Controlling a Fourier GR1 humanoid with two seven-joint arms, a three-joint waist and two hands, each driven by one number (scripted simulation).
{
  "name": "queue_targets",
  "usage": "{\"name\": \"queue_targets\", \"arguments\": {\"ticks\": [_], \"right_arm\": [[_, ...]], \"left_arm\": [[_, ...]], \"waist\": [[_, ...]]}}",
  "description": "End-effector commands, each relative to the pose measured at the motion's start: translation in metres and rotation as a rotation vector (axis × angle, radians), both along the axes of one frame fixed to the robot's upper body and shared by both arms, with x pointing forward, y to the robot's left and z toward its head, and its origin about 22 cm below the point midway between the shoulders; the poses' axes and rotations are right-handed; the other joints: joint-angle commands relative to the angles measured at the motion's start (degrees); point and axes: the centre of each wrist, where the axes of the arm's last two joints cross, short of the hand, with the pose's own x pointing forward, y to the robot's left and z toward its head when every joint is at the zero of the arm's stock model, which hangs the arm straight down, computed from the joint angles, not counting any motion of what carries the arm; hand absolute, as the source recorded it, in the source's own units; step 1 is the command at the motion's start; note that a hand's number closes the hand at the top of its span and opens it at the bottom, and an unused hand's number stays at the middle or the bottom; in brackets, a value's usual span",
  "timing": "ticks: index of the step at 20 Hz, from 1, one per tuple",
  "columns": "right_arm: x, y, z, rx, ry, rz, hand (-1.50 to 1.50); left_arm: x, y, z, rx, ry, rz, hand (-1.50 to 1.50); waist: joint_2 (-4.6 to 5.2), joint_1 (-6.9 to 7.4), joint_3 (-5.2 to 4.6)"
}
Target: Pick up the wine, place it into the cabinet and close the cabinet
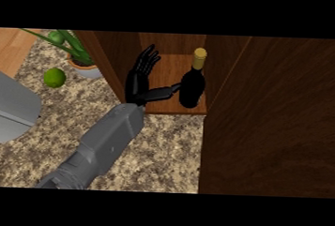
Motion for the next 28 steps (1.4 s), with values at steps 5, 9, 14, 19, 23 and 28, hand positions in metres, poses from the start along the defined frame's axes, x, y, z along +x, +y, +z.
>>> {"name": "queue_targets", "arguments": {"ticks": [5,9,14,19,23,28], "right_arm": [[-0.013,-0.008,0.017,-0.008,0.024,-0.012,-1.50],[-0.011,0.021,0.013,0.005,0.001,-0.009,-1.50],[-0.011,0.011,0.018,0.008,0.005,-0.013,-1.50],[-0.016,0.017,0.027,0.004,-0.001,-0.016,-1.50],[-0.010,0.013,0.005,-0.012,0.014,0.008,-1.50],[-0.014,0.022,0.017,-0.095,0.007,0.043,1.50]], "left_arm": [[-0.027,0.023,-0.016,0.044,-0.027,0.001,-1.50],[-0.048,0.005,0.001,0.045,-0.043,-0.098,-1.50],[-0.081,0.024,0.031,0.048,-0.033,-0.235,-1.50],[-0.139,0.031,0.054,0.013,-0.048,-0.222,-1.50],[-0.170,0.041,0.089,-0.003,-0.050,-0.221,-1.50],[-0.191,0.058,0.092,0.005,-0.078,-0.188,-1.50]], "waist": [[-1.99,3.24,0.70],[-1.96,3.69,0.70],[-1.81,3.31,0.71],[-1.60,2.92,0.70],[-1.31,2.33,0.73],[-1.12,1.65,0.67]]}}
